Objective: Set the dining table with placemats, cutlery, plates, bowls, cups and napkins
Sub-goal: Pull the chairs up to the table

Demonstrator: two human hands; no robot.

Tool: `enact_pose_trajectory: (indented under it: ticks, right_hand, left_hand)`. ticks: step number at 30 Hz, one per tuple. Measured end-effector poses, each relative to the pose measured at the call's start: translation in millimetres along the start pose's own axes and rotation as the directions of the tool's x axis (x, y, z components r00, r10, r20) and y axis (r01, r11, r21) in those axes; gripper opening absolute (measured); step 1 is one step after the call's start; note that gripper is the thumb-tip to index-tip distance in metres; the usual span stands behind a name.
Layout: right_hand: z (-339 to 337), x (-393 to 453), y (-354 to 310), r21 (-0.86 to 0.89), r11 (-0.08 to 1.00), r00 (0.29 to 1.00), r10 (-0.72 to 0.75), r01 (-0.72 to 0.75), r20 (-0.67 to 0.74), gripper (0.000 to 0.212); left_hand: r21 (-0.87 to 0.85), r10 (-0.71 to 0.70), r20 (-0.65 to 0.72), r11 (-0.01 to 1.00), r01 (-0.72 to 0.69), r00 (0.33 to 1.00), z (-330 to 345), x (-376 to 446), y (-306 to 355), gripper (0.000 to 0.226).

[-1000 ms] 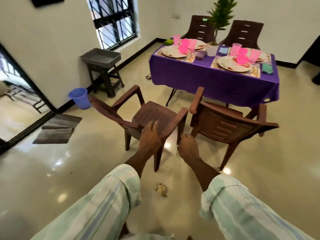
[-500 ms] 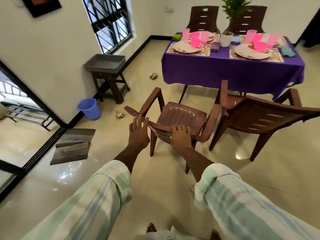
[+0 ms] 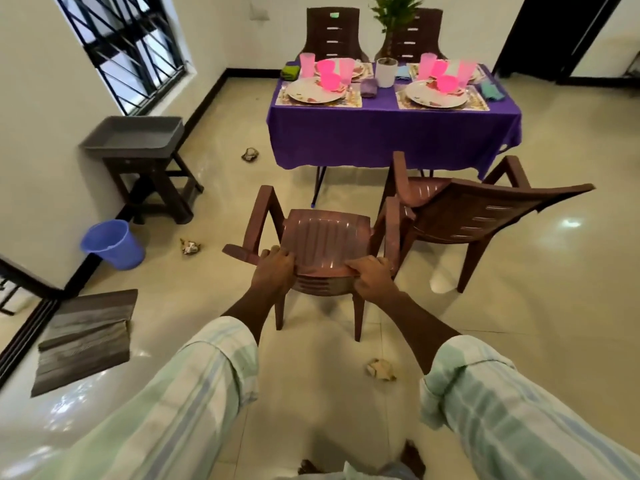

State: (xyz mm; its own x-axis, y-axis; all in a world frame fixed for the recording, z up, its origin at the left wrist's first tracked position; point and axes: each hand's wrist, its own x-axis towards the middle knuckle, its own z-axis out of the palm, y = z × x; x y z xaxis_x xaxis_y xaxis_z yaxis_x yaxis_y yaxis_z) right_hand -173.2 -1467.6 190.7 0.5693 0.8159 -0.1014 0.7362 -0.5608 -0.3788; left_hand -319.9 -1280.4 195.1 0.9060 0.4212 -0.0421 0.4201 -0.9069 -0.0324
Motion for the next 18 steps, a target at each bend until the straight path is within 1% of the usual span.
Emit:
enact_pose_trajectory:
  ticks: [2, 4, 6, 8, 11, 15, 18]
  right_hand:
    - [-3, 1, 1, -0.053, 0.999, 1.000, 0.008, -0.007, 0.008, 0.034]
    - [-4, 4, 1, -0.177, 0.984, 0.999, 0.031, -0.026, 0.024, 0.025]
    - [-1, 8, 1, -0.292, 0.954, 0.997, 0.077, -0.065, 0.028, 0.022]
    - [5, 15, 7, -0.347, 0.934, 0.996, 0.086, -0.081, -0.001, 0.022]
    - [5, 25, 21, -0.367, 0.927, 0.996, 0.060, -0.080, -0.063, 0.019]
    - [-10, 49, 41, -0.329, 0.939, 0.994, 0.078, -0.097, -0.071, 0.013]
    - [-20, 77, 49, -0.310, 0.946, 0.994, 0.074, -0.095, -0.079, 0.015]
  left_hand:
    - [0.012, 0.016, 0.009, 1.000, -0.016, 1.000, 5, 3, -3, 0.034]
    - [0.032, 0.042, 0.035, 0.999, -0.043, 0.999, 9, 7, -6, 0.035]
    - [0.045, 0.066, 0.058, 0.997, -0.068, 0.996, 12, 11, -9, 0.028]
    - [0.051, 0.083, 0.069, 0.995, -0.087, 0.994, 12, 16, -11, 0.020]
    - [0.068, 0.127, 0.075, 0.989, -0.132, 0.989, 14, 29, -9, 0.018]
    - [0.038, 0.160, 0.067, 0.986, -0.163, 0.985, 14, 61, -2, 0.021]
    - [0.017, 0.168, 0.055, 0.985, -0.169, 0.984, 13, 91, -7, 0.023]
